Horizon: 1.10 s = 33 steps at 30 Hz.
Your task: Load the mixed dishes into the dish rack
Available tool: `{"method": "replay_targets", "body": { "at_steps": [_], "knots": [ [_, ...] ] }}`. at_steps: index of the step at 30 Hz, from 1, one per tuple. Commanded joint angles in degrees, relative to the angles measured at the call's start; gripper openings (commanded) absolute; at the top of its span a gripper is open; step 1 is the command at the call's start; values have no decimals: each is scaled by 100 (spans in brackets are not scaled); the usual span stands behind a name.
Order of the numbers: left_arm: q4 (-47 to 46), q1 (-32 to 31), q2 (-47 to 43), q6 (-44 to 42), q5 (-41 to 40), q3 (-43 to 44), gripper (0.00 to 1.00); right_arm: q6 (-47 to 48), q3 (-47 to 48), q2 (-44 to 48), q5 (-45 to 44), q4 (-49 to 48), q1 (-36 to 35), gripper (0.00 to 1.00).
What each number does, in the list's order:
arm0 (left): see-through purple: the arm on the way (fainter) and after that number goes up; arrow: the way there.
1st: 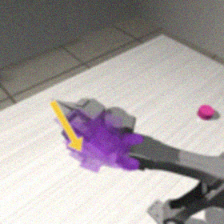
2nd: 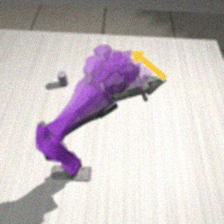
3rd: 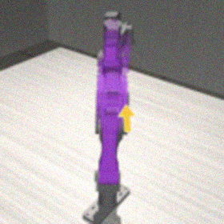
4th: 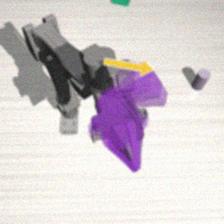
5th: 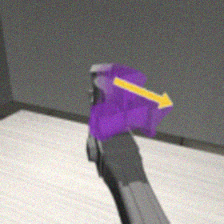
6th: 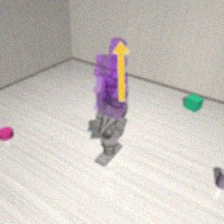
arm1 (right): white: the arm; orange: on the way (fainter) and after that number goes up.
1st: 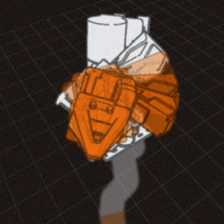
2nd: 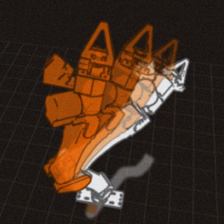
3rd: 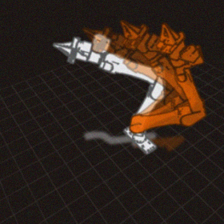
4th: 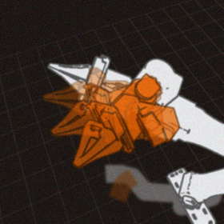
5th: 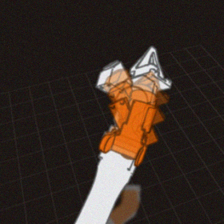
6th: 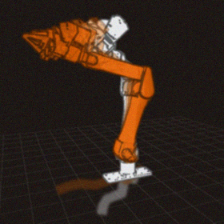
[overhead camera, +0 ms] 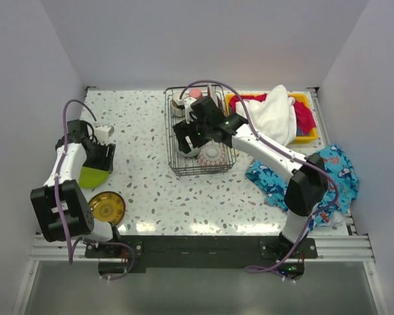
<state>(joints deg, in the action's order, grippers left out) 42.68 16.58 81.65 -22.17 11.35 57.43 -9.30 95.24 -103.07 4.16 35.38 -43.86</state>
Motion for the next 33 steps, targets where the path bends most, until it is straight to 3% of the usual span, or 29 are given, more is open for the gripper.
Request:
{"method": "replay_targets", "body": {
  "at_steps": [1,4,9,24,33],
  "knots": [
    [268,56,150,-462,122,-38,60,366,-172,401,865,-321,17,79],
    [461,56,-174,-1200,350,-310,59,823,-146,436,1453,-225,17,80],
    [1198,179,-483,-2105,227,-531,59,1071,-217,393,1728,-224,17,80],
    [1225,1874,-361,-2905,-142,-1207,61,1185,170,173,1965,119,9,80],
    [936,2104,-9,-3179,-72,-1489,58,1255,319,32,2088,286,17,80]
  ]
}}
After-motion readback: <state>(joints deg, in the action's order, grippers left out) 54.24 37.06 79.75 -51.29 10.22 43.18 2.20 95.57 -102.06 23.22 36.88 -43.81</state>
